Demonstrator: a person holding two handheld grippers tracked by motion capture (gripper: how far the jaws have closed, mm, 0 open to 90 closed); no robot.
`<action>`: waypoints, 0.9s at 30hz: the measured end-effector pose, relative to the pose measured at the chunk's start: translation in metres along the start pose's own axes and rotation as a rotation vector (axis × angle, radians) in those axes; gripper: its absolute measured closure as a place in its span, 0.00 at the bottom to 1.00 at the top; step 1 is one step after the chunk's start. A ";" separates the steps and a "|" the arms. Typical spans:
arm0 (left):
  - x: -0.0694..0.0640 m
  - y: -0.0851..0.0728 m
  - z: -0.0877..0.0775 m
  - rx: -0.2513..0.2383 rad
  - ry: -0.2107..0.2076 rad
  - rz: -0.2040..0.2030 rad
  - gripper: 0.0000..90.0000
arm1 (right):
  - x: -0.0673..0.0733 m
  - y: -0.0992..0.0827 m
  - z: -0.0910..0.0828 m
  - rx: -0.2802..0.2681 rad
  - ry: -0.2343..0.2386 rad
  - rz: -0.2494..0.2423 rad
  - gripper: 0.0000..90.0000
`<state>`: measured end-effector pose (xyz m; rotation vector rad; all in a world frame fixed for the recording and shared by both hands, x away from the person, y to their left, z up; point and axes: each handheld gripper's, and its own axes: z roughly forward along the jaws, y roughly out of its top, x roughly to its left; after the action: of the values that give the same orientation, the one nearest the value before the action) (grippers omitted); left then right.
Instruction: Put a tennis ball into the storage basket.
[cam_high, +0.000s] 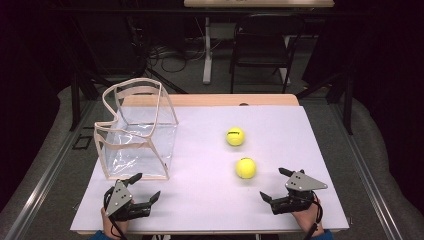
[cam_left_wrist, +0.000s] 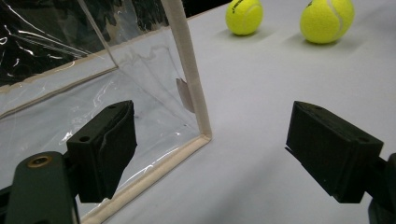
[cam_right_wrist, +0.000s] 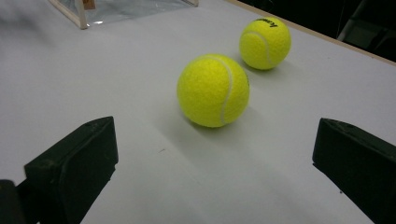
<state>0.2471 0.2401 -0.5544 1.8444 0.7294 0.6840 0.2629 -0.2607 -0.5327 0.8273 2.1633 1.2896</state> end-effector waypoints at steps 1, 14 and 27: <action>0.000 0.000 0.000 0.000 0.001 0.000 0.18 | 0.000 0.000 0.000 0.001 0.004 0.002 0.00; 0.000 0.000 0.001 -0.022 -0.004 -0.007 0.18 | -0.001 0.006 0.000 0.041 -0.021 0.008 0.00; 0.000 0.000 0.007 -0.021 -0.011 -0.003 0.18 | -0.004 0.009 0.005 0.080 -0.022 0.009 0.00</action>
<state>0.2519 0.2365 -0.5569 1.8264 0.7152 0.6770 0.2710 -0.2572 -0.5264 0.8795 2.2091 1.1992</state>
